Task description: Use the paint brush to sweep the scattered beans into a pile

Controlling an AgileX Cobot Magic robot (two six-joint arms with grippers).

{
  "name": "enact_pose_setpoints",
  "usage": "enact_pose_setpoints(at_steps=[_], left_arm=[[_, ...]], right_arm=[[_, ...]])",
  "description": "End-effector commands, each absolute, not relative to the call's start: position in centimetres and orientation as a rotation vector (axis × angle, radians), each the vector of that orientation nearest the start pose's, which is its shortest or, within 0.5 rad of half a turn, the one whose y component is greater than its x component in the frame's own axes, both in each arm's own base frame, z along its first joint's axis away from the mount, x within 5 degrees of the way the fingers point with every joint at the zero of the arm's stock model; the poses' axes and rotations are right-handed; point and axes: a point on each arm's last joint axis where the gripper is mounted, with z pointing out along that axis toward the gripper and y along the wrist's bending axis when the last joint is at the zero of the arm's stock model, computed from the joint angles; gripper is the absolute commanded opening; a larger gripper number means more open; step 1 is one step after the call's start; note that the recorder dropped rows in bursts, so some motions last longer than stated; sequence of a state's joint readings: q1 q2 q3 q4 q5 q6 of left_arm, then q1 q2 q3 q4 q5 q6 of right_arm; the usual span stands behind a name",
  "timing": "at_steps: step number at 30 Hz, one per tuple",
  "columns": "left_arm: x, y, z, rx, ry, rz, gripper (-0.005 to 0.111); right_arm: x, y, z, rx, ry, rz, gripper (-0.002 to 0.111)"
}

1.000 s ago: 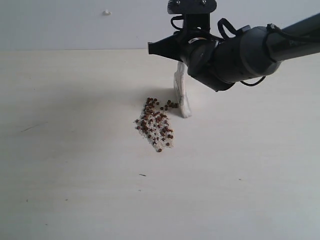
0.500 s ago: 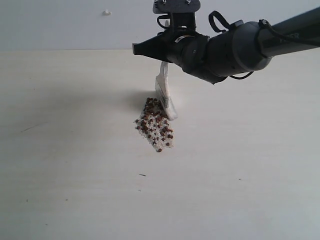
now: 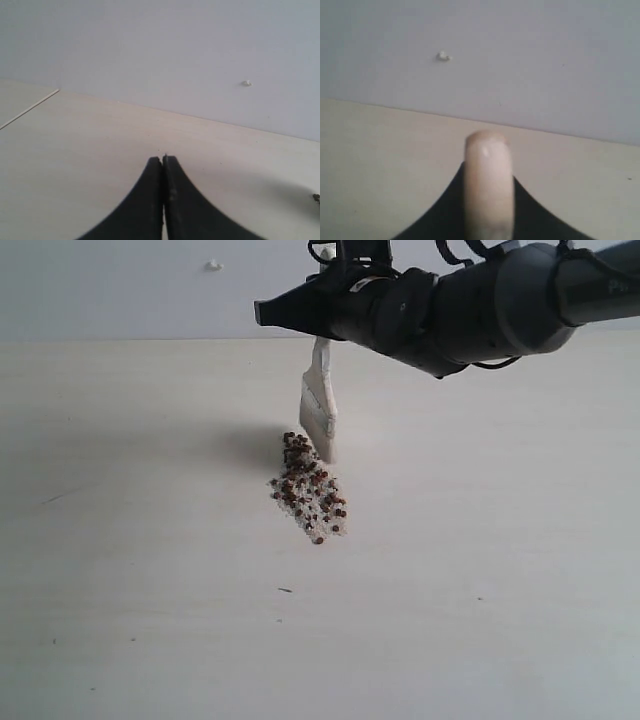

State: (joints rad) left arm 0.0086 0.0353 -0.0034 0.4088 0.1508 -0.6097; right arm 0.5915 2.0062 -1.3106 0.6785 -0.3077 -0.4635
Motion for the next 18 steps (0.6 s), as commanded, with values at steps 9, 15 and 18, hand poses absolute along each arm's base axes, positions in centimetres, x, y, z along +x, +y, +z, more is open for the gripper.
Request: enact_pose_setpoints(at_steps=[9,15,18], left_arm=[[5.8,0.6,19.9,-0.226,1.634,-0.103,0.000],[5.8,0.6,19.9,-0.226,1.634,-0.103,0.000],[5.8,0.6,19.9,-0.226,1.634,-0.103,0.000]], right_arm=[[35.7,20.9,24.1,-0.296,1.972,0.157,0.000],[31.0,16.9,25.5,-0.243,1.952,0.083,0.000],[28.0,15.4,26.5,-0.207,1.955,0.172,0.000]])
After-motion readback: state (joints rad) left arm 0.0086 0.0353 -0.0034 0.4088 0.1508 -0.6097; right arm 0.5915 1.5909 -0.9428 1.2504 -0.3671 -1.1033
